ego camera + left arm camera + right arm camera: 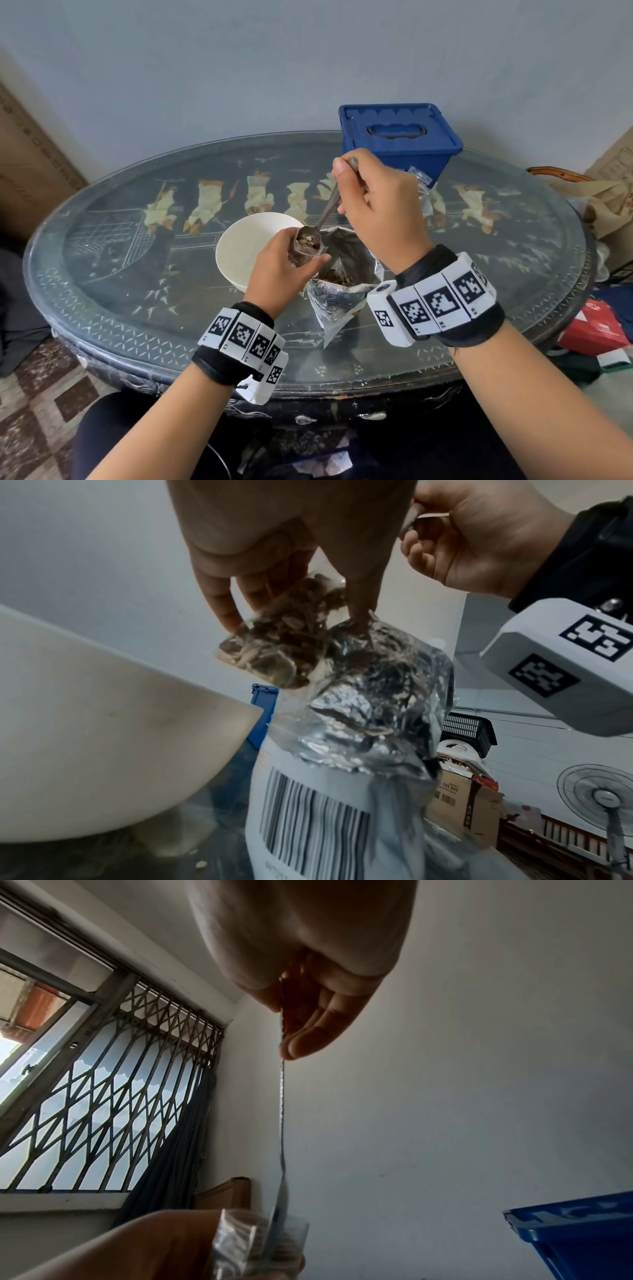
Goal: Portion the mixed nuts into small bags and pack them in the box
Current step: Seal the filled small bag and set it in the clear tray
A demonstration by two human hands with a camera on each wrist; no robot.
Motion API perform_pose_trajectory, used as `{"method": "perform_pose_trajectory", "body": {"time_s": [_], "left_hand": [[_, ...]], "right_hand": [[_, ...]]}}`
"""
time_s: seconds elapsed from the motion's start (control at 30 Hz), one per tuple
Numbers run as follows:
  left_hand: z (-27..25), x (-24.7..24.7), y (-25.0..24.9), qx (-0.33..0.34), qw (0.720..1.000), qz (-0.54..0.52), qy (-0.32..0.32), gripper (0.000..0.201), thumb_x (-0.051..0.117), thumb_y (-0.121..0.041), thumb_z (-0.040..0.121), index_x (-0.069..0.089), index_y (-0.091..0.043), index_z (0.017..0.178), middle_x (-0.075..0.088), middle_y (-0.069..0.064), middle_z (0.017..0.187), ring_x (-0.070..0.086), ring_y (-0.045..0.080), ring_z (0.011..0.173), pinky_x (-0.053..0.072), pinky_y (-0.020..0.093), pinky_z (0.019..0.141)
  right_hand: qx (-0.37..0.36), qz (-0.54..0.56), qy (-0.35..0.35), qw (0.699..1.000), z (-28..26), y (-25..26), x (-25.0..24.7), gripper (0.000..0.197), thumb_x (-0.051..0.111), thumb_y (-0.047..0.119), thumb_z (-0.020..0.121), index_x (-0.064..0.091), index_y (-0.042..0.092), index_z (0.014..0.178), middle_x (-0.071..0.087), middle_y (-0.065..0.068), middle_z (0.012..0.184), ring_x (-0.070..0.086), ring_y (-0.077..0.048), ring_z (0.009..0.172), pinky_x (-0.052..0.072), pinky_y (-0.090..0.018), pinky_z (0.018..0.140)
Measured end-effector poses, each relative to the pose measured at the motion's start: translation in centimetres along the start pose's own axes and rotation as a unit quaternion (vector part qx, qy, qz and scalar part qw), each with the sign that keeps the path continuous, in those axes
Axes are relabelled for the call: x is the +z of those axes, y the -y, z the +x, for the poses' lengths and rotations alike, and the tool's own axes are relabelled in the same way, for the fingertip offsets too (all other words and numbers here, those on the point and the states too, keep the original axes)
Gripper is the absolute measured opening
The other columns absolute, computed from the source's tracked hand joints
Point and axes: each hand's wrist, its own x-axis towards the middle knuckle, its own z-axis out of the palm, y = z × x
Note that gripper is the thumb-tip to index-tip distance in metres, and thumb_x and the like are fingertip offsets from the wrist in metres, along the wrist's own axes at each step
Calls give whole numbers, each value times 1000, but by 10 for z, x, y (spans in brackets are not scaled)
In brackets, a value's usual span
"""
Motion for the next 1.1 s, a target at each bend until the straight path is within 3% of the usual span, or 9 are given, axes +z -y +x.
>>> {"method": "perform_pose_trajectory", "body": {"time_s": [0.2,0.4,0.53,0.63,0.77,0.87,0.97,1.1], "left_hand": [[1,0,6,-9,1000,-10,-13,39,74,-31,77,57,-10,104,60,-2,91,55,15,83,40,18,71],[-1,-2,8,-29,999,-27,-5,30,73,-30,77,52,-21,96,60,-7,85,57,13,81,39,7,69],[-4,-4,11,-25,999,-26,-2,31,73,-30,77,55,-16,98,62,-3,90,59,15,85,40,7,72],[-6,-4,9,-21,999,-26,6,32,73,-30,76,54,-16,98,60,-5,91,59,14,86,40,5,72],[-10,-4,9,-20,999,-24,22,34,73,-32,76,56,-14,101,61,-4,94,60,14,89,41,7,73],[-10,-4,8,-21,999,-22,24,32,72,-32,77,55,-15,99,61,-4,94,60,15,89,40,7,72],[-10,-5,8,-29,999,-24,29,31,72,-32,77,52,-20,97,62,-3,95,59,15,90,40,8,72],[-10,-4,8,-26,999,-19,25,33,72,-31,77,56,-14,100,62,-3,93,59,14,89,38,1,70]], "right_hand": [[-12,27,-34,999,3,4,-6,30,43,15,95,61,-2,78,56,-11,52,56,-26,43,39,-36,43],[34,52,-62,996,-1,-2,-14,30,41,17,96,59,-1,81,55,-16,53,55,-31,43,41,-40,38],[77,49,-120,989,-8,-13,-27,27,38,21,97,58,6,85,56,-9,57,57,-14,48,45,-42,42],[109,17,-139,984,-19,-30,-35,32,37,26,96,57,6,83,56,-7,59,56,-19,48,46,-43,45],[131,-36,-77,988,-40,-47,-30,39,36,29,97,56,1,78,56,-13,55,56,-30,49,45,-43,48],[98,-46,6,994,-56,-48,-18,31,41,23,96,61,3,82,58,-8,55,58,-24,49,42,-33,49],[53,-50,70,995,-69,-50,-6,28,45,20,93,66,3,88,64,-5,65,63,-20,56,44,-22,56],[42,-65,121,990,-84,-54,5,31,45,24,92,69,5,93,67,-5,71,62,-20,60,42,-20,62]]}}
